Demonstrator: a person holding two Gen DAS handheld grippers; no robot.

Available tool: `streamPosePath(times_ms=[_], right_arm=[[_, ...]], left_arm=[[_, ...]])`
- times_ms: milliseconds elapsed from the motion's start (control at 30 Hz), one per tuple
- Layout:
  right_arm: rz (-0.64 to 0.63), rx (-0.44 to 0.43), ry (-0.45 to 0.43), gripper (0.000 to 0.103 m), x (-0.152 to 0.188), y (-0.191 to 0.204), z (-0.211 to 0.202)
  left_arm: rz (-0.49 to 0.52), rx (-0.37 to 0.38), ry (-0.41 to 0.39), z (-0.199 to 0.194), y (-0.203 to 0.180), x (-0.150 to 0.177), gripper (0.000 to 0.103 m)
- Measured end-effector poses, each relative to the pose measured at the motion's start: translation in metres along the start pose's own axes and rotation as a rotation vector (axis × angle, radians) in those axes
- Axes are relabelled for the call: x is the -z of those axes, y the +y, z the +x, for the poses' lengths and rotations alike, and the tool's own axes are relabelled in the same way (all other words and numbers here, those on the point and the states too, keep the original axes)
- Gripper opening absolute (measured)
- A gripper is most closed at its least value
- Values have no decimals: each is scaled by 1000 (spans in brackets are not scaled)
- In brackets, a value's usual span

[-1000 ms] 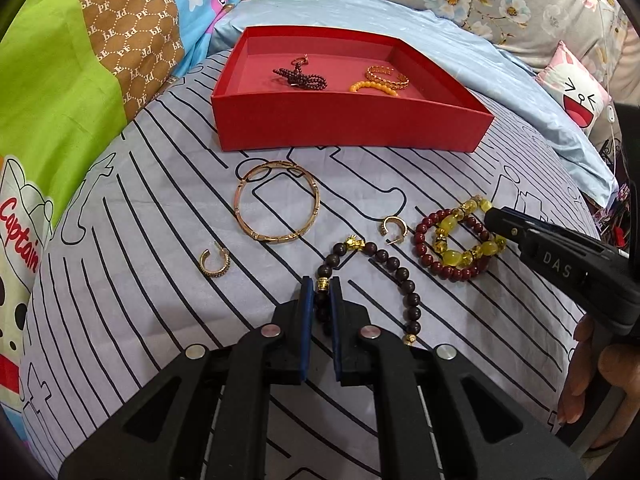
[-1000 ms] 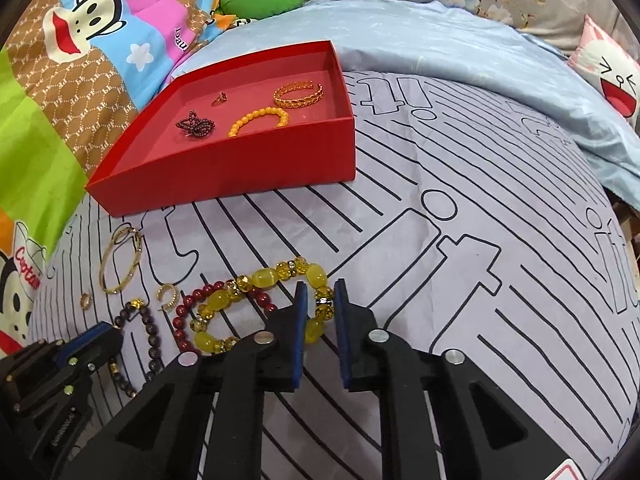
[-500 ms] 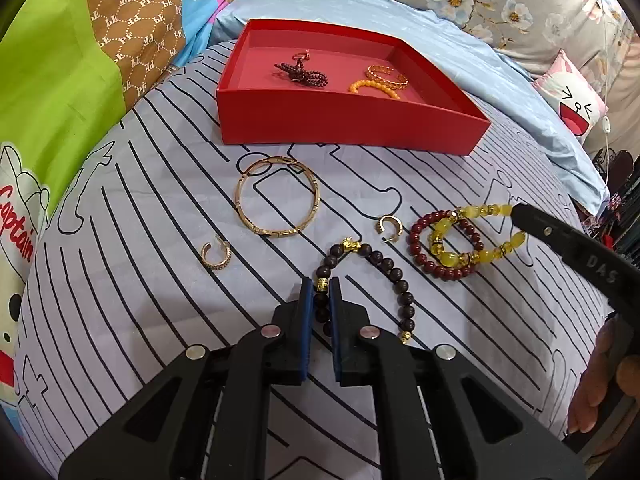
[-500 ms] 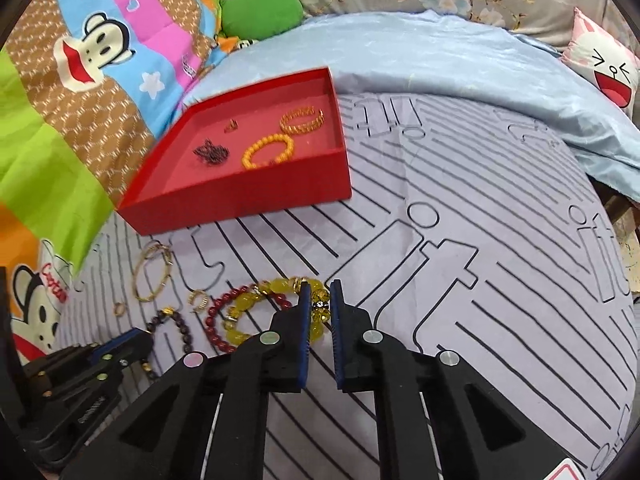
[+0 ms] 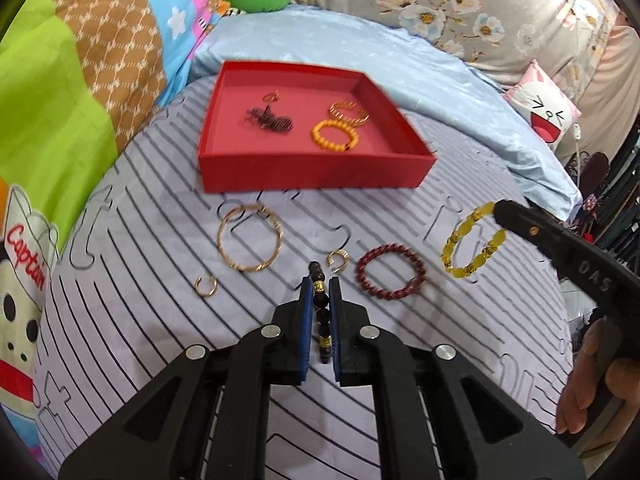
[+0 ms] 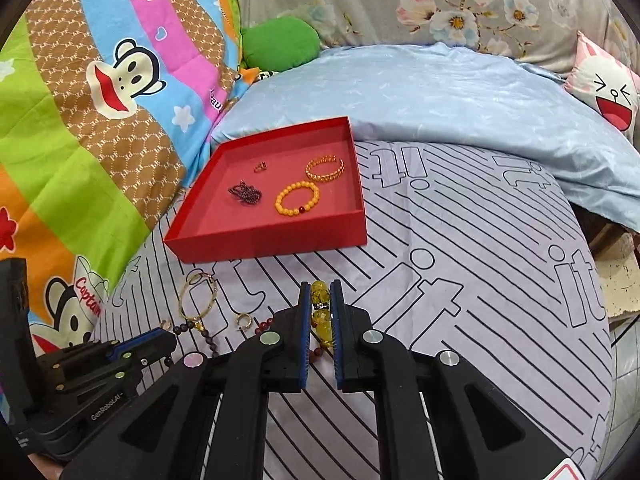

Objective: Organize jewelry
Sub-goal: 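Carry the brown bracelet with the left gripper while the right gripper carries the red-yellow bracelet into the tray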

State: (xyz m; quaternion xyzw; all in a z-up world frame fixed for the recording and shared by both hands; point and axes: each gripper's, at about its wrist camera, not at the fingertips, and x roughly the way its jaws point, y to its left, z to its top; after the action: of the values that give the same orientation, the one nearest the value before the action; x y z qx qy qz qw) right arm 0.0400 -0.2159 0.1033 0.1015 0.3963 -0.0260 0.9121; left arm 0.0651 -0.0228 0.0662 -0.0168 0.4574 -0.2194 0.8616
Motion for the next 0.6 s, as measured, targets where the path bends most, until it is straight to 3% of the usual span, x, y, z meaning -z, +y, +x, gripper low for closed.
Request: streamPosePath(times_ms=[333, 600], right_arm=[[-55, -29, -56, 9, -45, 14, -5], [-75, -80, -76, 9, -105, 32, 28]], left_arm=[[56, 29, -88, -19, -15, -56, 8], [57, 32, -159, -9, -10, -122, 8]])
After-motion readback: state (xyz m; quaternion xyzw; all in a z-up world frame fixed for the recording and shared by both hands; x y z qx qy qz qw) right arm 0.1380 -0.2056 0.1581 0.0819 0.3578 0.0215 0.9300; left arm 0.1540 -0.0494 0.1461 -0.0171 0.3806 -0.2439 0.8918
